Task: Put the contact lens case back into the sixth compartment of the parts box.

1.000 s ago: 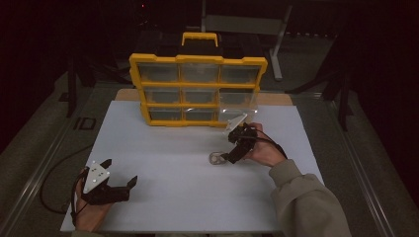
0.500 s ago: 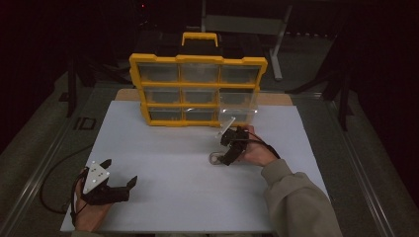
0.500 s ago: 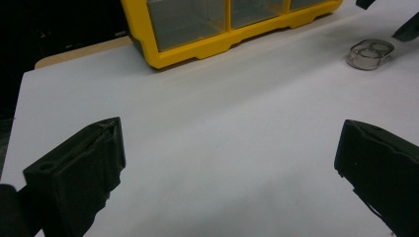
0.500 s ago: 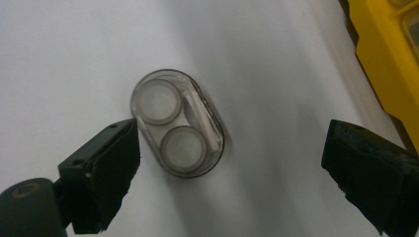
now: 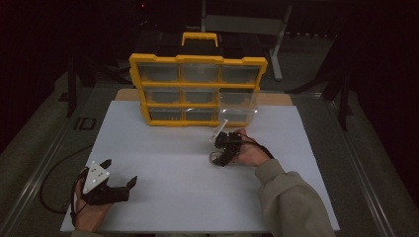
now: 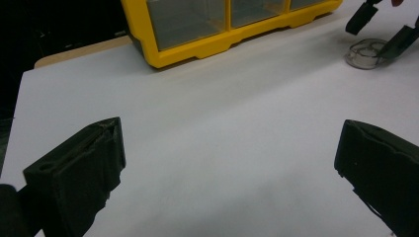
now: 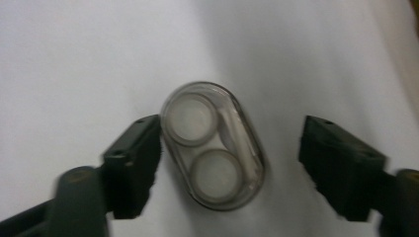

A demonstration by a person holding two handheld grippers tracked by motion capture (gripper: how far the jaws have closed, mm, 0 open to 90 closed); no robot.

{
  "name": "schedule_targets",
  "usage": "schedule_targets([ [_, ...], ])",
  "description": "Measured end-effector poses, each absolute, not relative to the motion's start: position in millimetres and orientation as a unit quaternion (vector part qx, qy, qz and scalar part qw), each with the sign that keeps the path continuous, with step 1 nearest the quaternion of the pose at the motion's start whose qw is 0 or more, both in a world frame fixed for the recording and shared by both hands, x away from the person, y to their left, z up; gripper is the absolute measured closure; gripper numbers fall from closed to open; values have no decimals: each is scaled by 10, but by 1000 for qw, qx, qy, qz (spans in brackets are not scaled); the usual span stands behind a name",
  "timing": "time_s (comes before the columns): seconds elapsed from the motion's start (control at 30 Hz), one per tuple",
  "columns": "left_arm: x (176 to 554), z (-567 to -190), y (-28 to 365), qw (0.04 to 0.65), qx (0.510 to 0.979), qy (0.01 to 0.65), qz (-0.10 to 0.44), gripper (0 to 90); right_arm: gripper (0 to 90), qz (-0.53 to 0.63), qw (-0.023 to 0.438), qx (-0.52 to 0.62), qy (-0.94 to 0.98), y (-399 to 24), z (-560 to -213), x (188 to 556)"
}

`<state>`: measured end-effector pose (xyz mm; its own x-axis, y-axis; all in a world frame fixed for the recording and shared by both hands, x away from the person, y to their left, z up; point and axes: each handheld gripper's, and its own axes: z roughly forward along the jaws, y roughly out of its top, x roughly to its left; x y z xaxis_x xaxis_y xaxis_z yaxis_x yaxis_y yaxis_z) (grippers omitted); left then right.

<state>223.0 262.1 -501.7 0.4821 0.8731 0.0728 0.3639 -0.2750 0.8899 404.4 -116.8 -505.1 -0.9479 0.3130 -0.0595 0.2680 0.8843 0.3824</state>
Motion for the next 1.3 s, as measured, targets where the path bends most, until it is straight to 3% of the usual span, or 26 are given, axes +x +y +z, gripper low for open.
schedule_targets([
  [0.1,2228,-5016,2618,435,743,416,293,0,379,177,48,148,972,-1143,-5075,4074],
  [0.2,2228,-5019,2618,433,744,415,293,0,418,175,32,150,973,-1133,-5112,4083],
  [0.67,2231,-5027,2595,432,747,413,291,0,487,142,23,145,979,-1150,-5119,4036],
  [1.3,2234,-5031,2591,432,748,412,289,0,489,156,14,152,976,-1172,-4926,3936],
])
